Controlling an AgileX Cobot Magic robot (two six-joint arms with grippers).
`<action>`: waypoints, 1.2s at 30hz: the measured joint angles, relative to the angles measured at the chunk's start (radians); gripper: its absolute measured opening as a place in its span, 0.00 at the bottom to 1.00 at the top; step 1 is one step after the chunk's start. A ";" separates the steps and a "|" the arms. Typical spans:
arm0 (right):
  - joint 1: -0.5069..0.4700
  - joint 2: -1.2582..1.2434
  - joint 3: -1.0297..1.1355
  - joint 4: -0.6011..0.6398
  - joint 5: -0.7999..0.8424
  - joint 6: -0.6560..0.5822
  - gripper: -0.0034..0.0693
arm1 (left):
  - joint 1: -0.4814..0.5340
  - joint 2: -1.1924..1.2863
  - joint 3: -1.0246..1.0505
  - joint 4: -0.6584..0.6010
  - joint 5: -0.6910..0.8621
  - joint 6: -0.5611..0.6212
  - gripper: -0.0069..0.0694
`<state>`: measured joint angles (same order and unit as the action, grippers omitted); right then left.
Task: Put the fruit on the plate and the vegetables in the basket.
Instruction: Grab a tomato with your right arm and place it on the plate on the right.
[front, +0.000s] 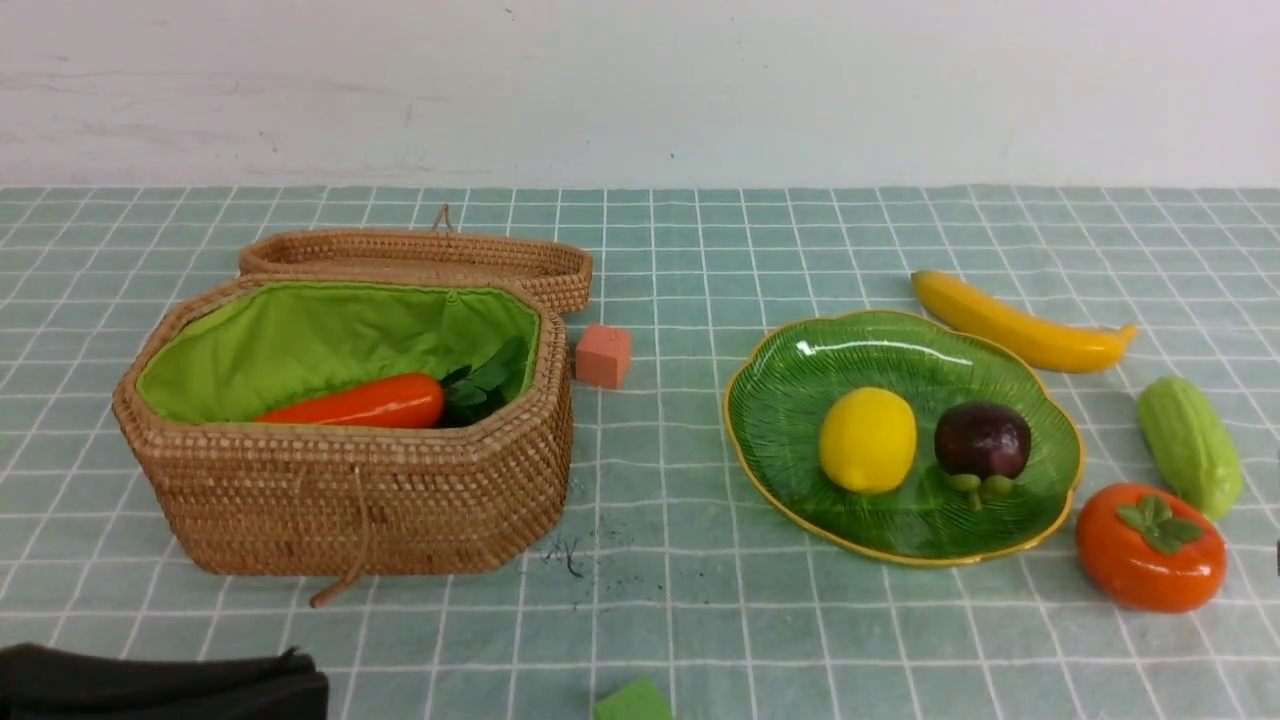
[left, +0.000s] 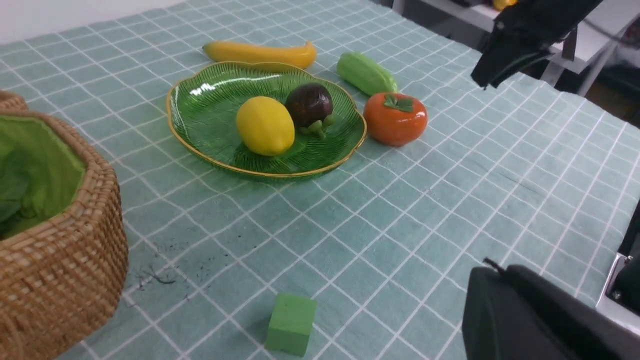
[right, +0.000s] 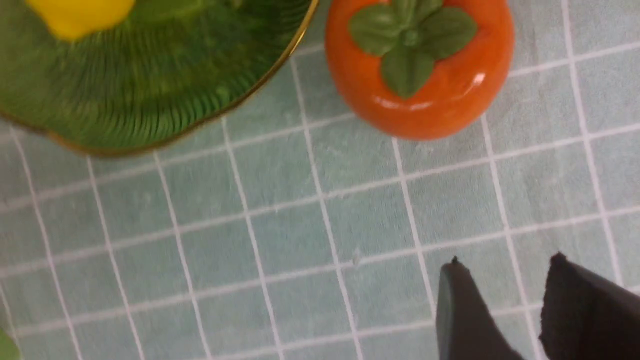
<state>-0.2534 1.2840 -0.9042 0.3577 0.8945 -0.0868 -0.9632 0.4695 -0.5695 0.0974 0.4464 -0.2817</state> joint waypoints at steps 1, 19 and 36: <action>-0.045 0.033 0.001 0.051 -0.033 -0.011 0.42 | 0.000 0.000 0.003 0.000 -0.006 -0.001 0.07; -0.084 0.348 0.001 0.404 -0.213 -0.241 0.97 | 0.000 0.005 0.004 0.027 -0.065 -0.003 0.07; -0.084 0.418 -0.005 0.446 -0.235 -0.306 0.89 | 0.000 0.005 0.004 0.027 -0.065 -0.003 0.07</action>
<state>-0.3369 1.7017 -0.9088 0.8033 0.6592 -0.3929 -0.9632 0.4740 -0.5651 0.1248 0.3811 -0.2851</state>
